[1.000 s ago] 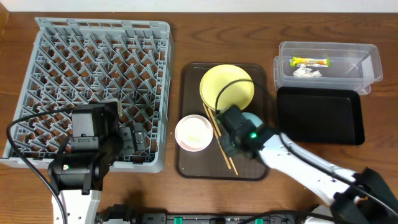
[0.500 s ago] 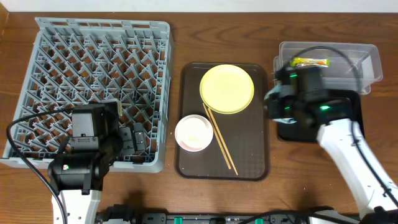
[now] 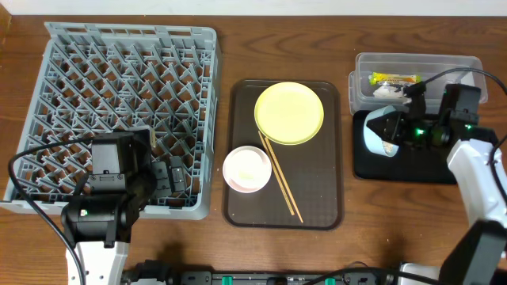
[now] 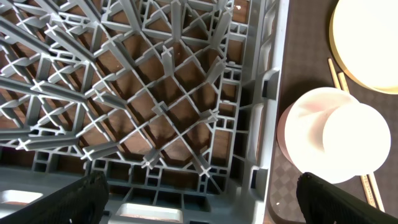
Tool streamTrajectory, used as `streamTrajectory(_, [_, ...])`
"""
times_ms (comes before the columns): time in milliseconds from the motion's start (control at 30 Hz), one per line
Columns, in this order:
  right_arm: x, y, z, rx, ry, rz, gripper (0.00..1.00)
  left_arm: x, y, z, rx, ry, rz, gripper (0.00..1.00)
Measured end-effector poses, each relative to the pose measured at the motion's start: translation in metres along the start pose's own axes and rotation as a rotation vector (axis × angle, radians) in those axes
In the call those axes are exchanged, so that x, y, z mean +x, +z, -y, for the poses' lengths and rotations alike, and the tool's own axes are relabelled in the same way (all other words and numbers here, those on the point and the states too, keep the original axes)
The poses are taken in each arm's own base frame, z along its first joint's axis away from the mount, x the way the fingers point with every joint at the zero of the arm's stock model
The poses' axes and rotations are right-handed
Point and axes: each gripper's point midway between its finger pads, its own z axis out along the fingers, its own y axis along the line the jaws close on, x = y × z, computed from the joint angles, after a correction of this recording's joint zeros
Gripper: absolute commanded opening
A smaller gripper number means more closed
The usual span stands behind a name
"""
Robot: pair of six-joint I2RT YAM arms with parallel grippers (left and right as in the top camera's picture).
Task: Sort waste into correct bins and load items into the dishwasher
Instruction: 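Lift the blue bowl over the black tray and tip it over, then shake the inverted blue bowl to empty the rice onto the black tray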
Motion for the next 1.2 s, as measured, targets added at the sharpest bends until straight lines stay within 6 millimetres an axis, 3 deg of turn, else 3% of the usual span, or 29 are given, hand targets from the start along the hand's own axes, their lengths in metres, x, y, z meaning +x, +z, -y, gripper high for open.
streamTrajectory(267, [-0.005,-0.002,0.008,-0.19,0.097,0.001,0.01,0.0,0.0,0.0,0.0,0.0,0.0,0.98])
streamTrajectory(467, [-0.012,-0.014,0.019,-0.32,0.19,0.032,0.01,0.0,0.0,0.0,0.0,0.0,0.0,0.98])
streamTrajectory(967, [-0.031,-0.072,0.071,-0.556,0.404,0.225,0.01,0.0,0.0,0.0,0.0,0.0,0.0,0.98])
streamTrajectory(1200, [-0.034,-0.087,0.08,-0.575,0.447,0.266,0.01,0.0,0.0,0.0,0.0,0.0,0.0,0.98])
